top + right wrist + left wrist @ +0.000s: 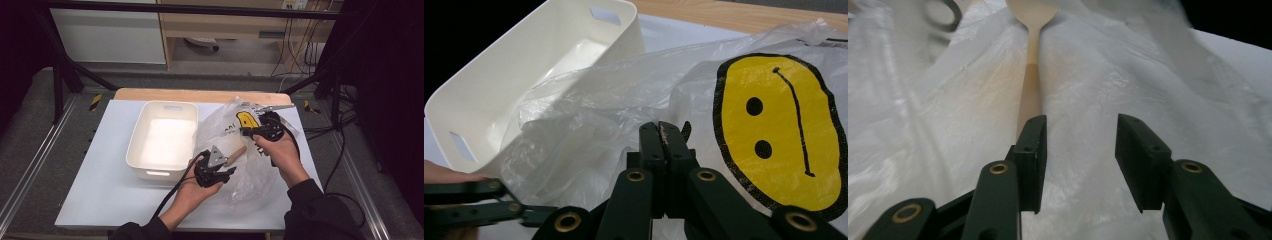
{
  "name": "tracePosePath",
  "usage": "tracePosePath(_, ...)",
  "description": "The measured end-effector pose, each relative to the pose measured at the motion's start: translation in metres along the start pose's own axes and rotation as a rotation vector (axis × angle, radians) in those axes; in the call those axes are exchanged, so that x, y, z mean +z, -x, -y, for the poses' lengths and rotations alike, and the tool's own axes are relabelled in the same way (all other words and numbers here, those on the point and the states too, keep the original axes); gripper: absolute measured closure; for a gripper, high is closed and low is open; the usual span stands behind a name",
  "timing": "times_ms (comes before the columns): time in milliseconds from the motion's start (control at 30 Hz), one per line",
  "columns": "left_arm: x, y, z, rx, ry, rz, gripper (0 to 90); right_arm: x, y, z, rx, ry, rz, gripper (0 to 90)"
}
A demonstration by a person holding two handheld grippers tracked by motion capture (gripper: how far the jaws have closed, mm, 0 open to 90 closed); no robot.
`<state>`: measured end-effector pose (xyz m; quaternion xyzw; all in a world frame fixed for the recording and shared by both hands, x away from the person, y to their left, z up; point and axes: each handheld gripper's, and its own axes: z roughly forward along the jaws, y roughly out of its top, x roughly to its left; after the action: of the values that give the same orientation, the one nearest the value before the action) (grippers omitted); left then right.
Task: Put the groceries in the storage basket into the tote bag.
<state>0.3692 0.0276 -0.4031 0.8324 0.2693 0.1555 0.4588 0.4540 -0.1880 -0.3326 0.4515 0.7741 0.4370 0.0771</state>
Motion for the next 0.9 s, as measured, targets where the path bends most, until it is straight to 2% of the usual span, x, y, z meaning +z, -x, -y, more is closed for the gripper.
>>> tracePosePath(100, -0.018, 0.000, 0.001, -0.011, 0.020, -0.003, 55.6, 0.002, -0.002, 0.006, -0.005, -0.007, -0.001, 90.0)
tracePosePath(167, -0.029, -0.003, 0.003, -0.029, 0.028, -0.002, 54.5, 0.004, -0.005, 0.011, -0.023, -0.015, 0.000, 90.0)
tracePosePath(233, -0.038, -0.007, 0.004, -0.065, 0.041, 0.001, 54.4, 0.006, -0.007, 0.015, -0.030, -0.017, -0.003, 90.0)
tracePosePath(300, -0.046, -0.011, 0.004, -0.078, 0.051, -0.002, 53.9, 0.009, -0.010, 0.020, -0.039, -0.023, 0.006, 90.0)
tracePosePath(567, -0.078, -0.022, -0.008, -0.115, 0.112, -0.032, 49.8, 0.020, -0.012, 0.049, -0.049, -0.040, 0.014, 90.0)
tracePosePath(633, -0.086, -0.027, -0.011, -0.140, 0.121, -0.036, 48.3, 0.023, -0.012, 0.056, -0.051, -0.048, 0.022, 90.0)
tracePosePath(733, -0.097, -0.035, -0.012, -0.156, 0.131, -0.051, 45.1, 0.025, -0.010, 0.065, -0.044, -0.046, 0.026, 90.0)
tracePosePath(900, -0.109, -0.048, -0.011, -0.163, 0.126, -0.112, 35.9, 0.029, -0.010, 0.075, -0.043, -0.046, 0.037, 90.0)
